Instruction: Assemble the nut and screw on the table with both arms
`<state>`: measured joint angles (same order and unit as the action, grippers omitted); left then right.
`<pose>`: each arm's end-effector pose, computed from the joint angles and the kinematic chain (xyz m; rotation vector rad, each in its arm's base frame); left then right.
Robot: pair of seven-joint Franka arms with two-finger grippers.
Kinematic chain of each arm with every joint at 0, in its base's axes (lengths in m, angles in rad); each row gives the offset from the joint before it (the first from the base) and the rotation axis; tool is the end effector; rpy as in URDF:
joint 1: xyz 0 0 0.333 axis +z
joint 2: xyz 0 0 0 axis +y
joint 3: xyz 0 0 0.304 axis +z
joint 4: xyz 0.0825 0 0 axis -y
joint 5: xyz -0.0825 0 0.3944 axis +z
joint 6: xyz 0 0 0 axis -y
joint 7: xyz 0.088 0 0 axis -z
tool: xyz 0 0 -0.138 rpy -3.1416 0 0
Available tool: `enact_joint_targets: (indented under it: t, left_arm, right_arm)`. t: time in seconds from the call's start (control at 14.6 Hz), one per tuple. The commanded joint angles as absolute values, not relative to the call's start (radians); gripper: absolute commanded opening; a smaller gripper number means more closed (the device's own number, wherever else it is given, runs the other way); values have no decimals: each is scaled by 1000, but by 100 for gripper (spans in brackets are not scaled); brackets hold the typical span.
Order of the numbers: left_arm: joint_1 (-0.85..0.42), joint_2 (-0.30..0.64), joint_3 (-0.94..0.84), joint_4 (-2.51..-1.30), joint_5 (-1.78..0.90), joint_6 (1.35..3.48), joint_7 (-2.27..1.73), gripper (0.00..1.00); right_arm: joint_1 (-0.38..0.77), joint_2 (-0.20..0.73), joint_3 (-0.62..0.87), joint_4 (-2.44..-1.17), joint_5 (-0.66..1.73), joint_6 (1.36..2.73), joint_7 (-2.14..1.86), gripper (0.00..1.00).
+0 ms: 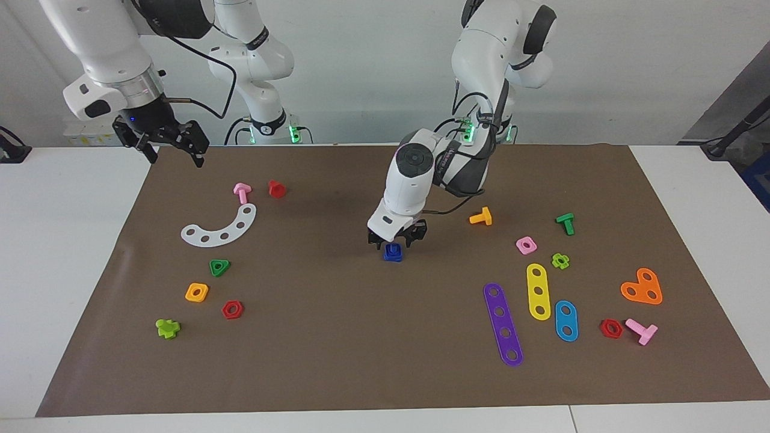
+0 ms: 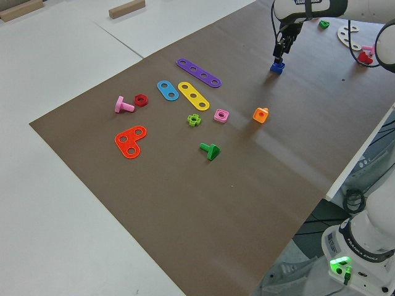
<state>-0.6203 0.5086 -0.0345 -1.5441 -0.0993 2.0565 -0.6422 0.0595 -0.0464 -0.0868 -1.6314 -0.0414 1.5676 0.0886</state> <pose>0.5492 -0.4284 0.3117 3.0539 0.0581 -0.0919 0.5491 -0.0217 0.5779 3.0984 -0.1792 -0.0255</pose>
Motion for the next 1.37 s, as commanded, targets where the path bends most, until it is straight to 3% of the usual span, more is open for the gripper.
enact_joint_targets:
  t: [0.0, 0.41, 0.55, 0.82, 1.3]
  left_arm:
    - [-557, 482, -20, -1470, -100, 1961, -643, 82]
    - [-321, 270, -18, -1477, -91, 1726, -447, 84]
    - [-220, 206, -18, -1479, -80, 1654, -330, 100]
    - [-135, 28, -18, -1583, -17, 1602, -288, 100]
    - [-137, -18, -18, -1577, 52, 1525, -221, 100]
  right_arm:
    - [57, -67, -86, -1649, -15, 1562, 91, 100]
    - [57, -67, -86, -1649, -15, 1562, 91, 100]
    - [57, -67, -86, -1649, -15, 1562, 91, 100]
    - [57, -67, -86, -1649, -15, 1562, 91, 100]
    - [57, -67, -86, -1649, -15, 1562, 91, 100]
